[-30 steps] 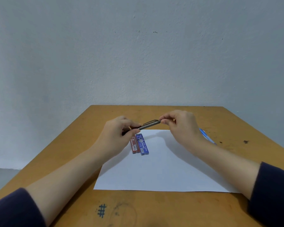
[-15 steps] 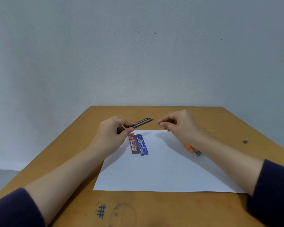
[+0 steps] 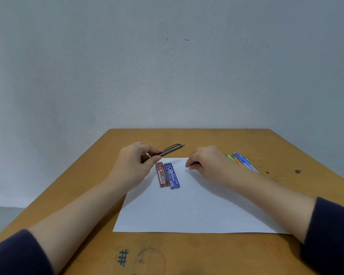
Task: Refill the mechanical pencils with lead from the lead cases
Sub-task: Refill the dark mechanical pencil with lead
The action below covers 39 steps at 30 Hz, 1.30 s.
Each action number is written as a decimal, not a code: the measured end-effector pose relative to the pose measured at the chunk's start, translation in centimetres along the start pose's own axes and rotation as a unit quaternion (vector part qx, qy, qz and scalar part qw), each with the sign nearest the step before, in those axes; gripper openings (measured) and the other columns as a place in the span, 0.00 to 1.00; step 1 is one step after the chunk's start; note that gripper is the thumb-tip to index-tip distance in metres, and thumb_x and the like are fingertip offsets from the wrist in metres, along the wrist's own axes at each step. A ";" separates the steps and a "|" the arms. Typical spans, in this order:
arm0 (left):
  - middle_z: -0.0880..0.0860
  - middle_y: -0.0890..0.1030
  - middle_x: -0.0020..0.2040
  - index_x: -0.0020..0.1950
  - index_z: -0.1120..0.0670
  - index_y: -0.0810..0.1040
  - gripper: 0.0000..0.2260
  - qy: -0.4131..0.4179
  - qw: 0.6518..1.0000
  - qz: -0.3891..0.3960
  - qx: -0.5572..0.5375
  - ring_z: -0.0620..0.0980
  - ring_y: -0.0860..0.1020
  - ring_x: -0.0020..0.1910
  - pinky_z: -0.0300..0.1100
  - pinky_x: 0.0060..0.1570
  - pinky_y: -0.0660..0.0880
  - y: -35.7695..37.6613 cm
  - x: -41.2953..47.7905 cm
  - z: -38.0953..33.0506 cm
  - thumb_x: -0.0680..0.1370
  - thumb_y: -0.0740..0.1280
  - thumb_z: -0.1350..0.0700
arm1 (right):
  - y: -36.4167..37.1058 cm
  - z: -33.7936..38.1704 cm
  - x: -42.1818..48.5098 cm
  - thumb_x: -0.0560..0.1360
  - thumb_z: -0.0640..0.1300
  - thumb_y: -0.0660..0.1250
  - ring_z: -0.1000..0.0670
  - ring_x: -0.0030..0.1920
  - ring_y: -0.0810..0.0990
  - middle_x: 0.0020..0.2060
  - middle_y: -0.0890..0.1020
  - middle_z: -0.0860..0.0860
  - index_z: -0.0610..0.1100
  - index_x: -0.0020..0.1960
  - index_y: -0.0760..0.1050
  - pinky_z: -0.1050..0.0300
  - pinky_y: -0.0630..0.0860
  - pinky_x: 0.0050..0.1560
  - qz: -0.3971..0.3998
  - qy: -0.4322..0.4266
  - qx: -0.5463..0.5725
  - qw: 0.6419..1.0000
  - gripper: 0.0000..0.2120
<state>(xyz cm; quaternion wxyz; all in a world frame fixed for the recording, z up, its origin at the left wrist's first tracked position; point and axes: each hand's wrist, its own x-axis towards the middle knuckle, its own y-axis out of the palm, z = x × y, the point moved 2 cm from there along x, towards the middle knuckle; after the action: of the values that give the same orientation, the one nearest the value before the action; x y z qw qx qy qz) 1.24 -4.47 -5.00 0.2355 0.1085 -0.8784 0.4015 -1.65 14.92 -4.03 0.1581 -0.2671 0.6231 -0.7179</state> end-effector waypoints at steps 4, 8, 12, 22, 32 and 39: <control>0.42 0.77 0.39 0.52 0.51 0.83 0.07 0.003 1.000 0.005 -0.011 0.42 0.75 0.37 0.26 0.33 0.66 0.1 -0.1 0.0 0.76 0.70 0.58 | 0.5 0.3 -0.4 0.79 0.36 0.58 0.49 0.57 0.76 0.57 0.80 0.48 0.43 0.61 0.78 0.66 0.65 0.49 -0.001 -0.025 0.003 1.000 0.15; 0.42 0.77 0.40 0.52 0.51 0.83 0.07 0.003 1.000 0.009 -0.014 0.42 0.76 0.37 0.27 0.34 0.67 0.1 -0.1 0.0 0.76 0.70 0.58 | 0.9 0.4 -0.5 0.79 0.38 0.61 0.49 0.56 0.77 0.55 0.81 0.47 0.42 0.60 0.79 0.59 0.71 0.53 -0.001 -0.025 0.021 0.999 0.13; 0.43 0.77 0.39 0.52 0.51 0.83 0.07 0.006 1.000 0.009 -0.012 0.43 0.74 0.36 0.26 0.33 0.66 0.1 -0.2 -0.1 0.76 0.70 0.59 | 0.9 0.4 -0.7 0.78 0.39 0.62 0.48 0.54 0.78 0.53 0.82 0.46 0.43 0.59 0.80 0.55 0.72 0.52 -0.006 -0.029 0.026 0.999 0.13; 0.43 0.77 0.40 0.52 0.51 0.84 0.07 0.005 1.000 0.010 -0.017 0.43 0.75 0.36 0.26 0.33 0.66 0.1 -0.2 0.0 0.76 0.70 0.59 | 0.0 -0.2 -0.8 0.77 0.43 0.63 0.51 0.50 0.79 0.49 0.84 0.48 0.45 0.58 0.81 0.64 0.68 0.46 -0.101 0.023 0.081 0.991 0.12; 0.42 0.77 0.39 0.52 0.50 0.84 0.07 0.035 0.998 0.037 -0.029 0.40 0.74 0.34 0.27 0.33 0.67 0.3 -0.4 -0.3 0.75 0.71 0.59 | -0.5 -1.5 -0.7 0.75 0.40 0.69 0.57 0.39 0.74 0.44 0.84 0.48 0.43 0.53 0.83 0.77 0.65 0.38 -0.222 0.078 0.172 0.957 0.08; 0.45 0.78 0.40 0.51 0.50 0.84 0.07 0.048 0.997 0.044 -0.031 0.45 0.75 0.36 0.29 0.34 0.67 0.3 -0.4 -0.3 0.75 0.71 0.59 | -0.8 -1.3 -0.8 0.74 0.39 0.69 0.54 0.39 0.76 0.42 0.84 0.48 0.42 0.48 0.84 0.74 0.67 0.39 -0.227 0.068 0.186 0.954 0.05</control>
<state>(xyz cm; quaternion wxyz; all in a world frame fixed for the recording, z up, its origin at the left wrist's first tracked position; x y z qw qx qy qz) 1.56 -4.04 -5.22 0.2626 0.0429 -0.8820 0.3888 -1.67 16.61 -3.52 -0.0046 -0.3179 0.4106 -0.8546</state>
